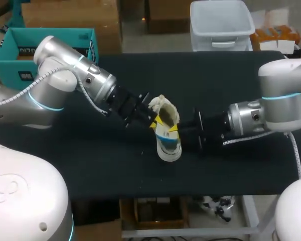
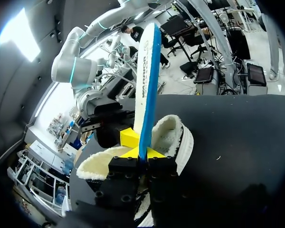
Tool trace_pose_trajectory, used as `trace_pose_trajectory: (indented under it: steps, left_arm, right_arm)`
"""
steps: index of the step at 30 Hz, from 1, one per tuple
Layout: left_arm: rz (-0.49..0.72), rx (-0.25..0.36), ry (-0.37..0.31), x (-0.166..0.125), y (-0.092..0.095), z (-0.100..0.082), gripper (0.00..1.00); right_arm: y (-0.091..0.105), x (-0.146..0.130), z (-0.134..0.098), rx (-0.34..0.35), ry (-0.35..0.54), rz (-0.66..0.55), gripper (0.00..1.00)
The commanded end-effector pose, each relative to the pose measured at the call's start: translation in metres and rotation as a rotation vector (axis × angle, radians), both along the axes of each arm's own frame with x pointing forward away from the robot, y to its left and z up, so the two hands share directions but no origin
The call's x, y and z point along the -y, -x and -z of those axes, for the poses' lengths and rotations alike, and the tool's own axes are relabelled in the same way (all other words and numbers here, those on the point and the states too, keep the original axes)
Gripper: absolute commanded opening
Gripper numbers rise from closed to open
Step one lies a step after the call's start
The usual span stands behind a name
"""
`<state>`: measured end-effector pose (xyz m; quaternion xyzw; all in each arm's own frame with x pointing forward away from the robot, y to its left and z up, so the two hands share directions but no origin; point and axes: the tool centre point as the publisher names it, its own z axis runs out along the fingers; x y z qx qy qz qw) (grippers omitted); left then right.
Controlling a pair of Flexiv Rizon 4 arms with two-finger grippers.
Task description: Open the shoe tongue, take the insole out of the shoe, put the insole back into the shoe, and pack the shoe into the shoebox
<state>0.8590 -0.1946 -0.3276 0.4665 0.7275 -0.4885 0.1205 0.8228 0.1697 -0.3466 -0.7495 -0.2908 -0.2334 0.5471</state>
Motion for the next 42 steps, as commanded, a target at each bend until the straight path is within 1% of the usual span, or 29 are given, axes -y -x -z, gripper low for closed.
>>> trace_pose_trajectory:
  steps: [1, 2, 5, 6, 7, 8, 10, 13, 14, 15, 16, 21, 22, 24, 25, 26, 30, 31, 33, 34, 35, 36, 42]
  left_arm:
    - [0.024, 0.006, 0.003, 0.001, 0.006, -0.005, 0.30]
    - [0.033, 0.006, 0.011, 0.000, 0.010, -0.008, 0.31]
    - [0.059, 0.017, 0.022, 0.001, 0.019, -0.013, 0.28]
    - [0.070, 0.022, 0.028, 0.001, 0.024, -0.014, 0.23]
    - [0.077, 0.025, 0.037, 0.002, 0.027, -0.015, 0.09]
    - [0.087, 0.027, 0.043, 0.002, 0.030, -0.016, 0.00]
    - [0.095, 0.038, 0.045, 0.003, 0.035, -0.017, 0.00]
    - [0.101, 0.051, 0.039, 0.005, 0.037, -0.015, 0.00]
    - [0.100, 0.051, 0.038, 0.006, 0.036, -0.015, 0.00]
    - [0.100, 0.050, 0.034, 0.006, 0.036, -0.014, 0.00]
    - [0.095, 0.051, 0.030, 0.006, 0.034, -0.013, 0.00]
    - [0.076, 0.042, 0.027, 0.005, 0.028, -0.011, 0.00]
    - [0.073, 0.042, 0.027, 0.005, 0.027, -0.011, 0.00]
    - [0.068, 0.040, 0.026, 0.005, 0.026, -0.011, 0.00]
    - [0.064, 0.037, 0.028, 0.005, 0.025, -0.010, 0.00]
    - [0.063, 0.036, 0.029, 0.005, 0.025, -0.010, 0.00]
    - [0.058, 0.032, 0.029, 0.007, 0.025, -0.007, 0.00]
    - [0.058, 0.032, 0.028, 0.007, 0.025, -0.007, 0.00]
    - [0.057, 0.030, 0.026, 0.008, 0.024, -0.006, 0.00]
    - [0.057, 0.031, 0.025, 0.008, 0.024, -0.006, 0.00]
    - [0.056, 0.032, 0.023, 0.009, 0.024, -0.005, 0.00]
    - [0.056, 0.033, 0.022, 0.009, 0.023, -0.005, 0.00]
    - [0.056, 0.039, 0.010, 0.012, 0.019, -0.005, 0.00]
  right_arm:
    - [0.002, -0.002, -0.005, 0.001, 0.011, 0.008, 0.00]
    - [0.002, -0.002, -0.005, 0.000, 0.012, 0.009, 0.00]
    - [0.004, -0.001, -0.005, 0.000, 0.013, 0.014, 0.00]
    - [0.004, 0.000, -0.006, 0.000, 0.014, 0.016, 0.00]
    - [0.004, 0.000, -0.006, 0.001, 0.015, 0.017, 0.00]
    - [0.005, 0.000, -0.006, 0.000, 0.016, 0.018, 0.00]
    - [0.006, 0.001, -0.006, -0.003, 0.017, 0.021, 0.00]
    - [0.009, 0.002, -0.005, -0.004, 0.018, 0.024, 0.00]
    - [0.011, 0.002, -0.005, -0.004, 0.018, 0.029, 0.38]
    - [0.013, 0.002, -0.005, -0.003, 0.019, 0.033, 0.89]
    - [0.016, 0.003, -0.006, -0.001, 0.017, 0.037, 1.00]
    - [0.032, 0.003, -0.019, 0.010, 0.040, 0.057, 1.00]
    - [0.035, 0.003, -0.023, 0.013, 0.047, 0.058, 0.98]
    - [0.038, 0.002, -0.027, 0.022, 0.057, 0.060, 0.88]
    - [0.039, 0.002, -0.030, 0.025, 0.064, 0.058, 0.63]
    - [0.039, 0.002, -0.031, 0.028, 0.065, 0.055, 0.50]
    - [0.036, 0.002, -0.030, 0.038, 0.055, 0.037, 0.47]
    - [0.035, 0.002, -0.029, 0.038, 0.054, 0.035, 0.44]
    - [0.033, 0.002, -0.026, 0.035, 0.046, 0.026, 0.29]
    - [0.033, 0.003, -0.025, 0.033, 0.045, 0.024, 0.16]
    - [0.033, 0.003, -0.025, 0.032, 0.044, 0.023, 0.05]
    - [0.032, 0.004, -0.024, 0.031, 0.043, 0.021, 0.00]
    - [0.027, 0.005, -0.014, 0.028, 0.046, 0.009, 0.00]
